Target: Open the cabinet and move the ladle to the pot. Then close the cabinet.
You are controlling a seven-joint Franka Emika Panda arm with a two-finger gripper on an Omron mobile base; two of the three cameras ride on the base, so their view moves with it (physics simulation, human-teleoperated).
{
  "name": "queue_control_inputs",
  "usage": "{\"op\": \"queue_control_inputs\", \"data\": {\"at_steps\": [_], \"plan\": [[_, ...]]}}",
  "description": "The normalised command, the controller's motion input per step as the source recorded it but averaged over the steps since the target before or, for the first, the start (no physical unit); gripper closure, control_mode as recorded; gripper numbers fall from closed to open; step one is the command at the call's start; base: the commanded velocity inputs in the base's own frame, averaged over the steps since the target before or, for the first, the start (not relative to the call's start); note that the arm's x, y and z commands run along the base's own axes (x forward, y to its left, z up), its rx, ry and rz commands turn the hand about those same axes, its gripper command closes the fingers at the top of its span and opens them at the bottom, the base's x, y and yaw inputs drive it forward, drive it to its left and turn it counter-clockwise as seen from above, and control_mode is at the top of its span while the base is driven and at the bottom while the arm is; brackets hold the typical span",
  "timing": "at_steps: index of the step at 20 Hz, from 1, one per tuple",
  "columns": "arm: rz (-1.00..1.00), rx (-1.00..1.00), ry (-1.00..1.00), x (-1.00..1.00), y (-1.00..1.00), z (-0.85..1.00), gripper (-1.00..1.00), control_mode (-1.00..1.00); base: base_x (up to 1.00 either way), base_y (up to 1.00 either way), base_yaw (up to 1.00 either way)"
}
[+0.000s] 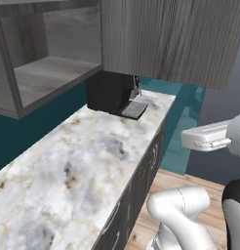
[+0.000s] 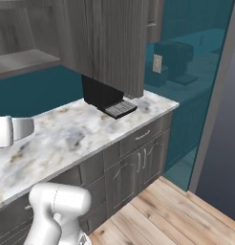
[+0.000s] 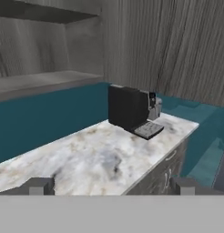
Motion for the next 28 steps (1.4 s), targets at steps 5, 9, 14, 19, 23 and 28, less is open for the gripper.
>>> {"op": "queue_control_inputs", "data": {"at_steps": [5,9,14,19,23,28], "plan": [[0.02,0.12,-0.13,-0.20,-0.42,0.41,-1.00,-1.00,0.00,0.00,0.00],[0.04,0.09,-0.03,-0.11,-0.52,0.33,-1.00,-1.00,0.00,0.00,0.00],[0.03,0.08,-0.04,-0.03,-0.56,0.19,-1.00,-1.00,0.00,0.00,0.00],[0.04,0.02,-0.17,0.00,-0.35,0.05,-1.00,-1.00,0.00,0.00,0.00],[0.10,0.00,-0.19,0.07,-0.34,0.00,-1.00,-1.00,0.00,0.00,0.00],[0.11,0.00,-0.07,0.29,-0.37,0.00,-1.00,-1.00,0.00,0.00,0.00]]}}
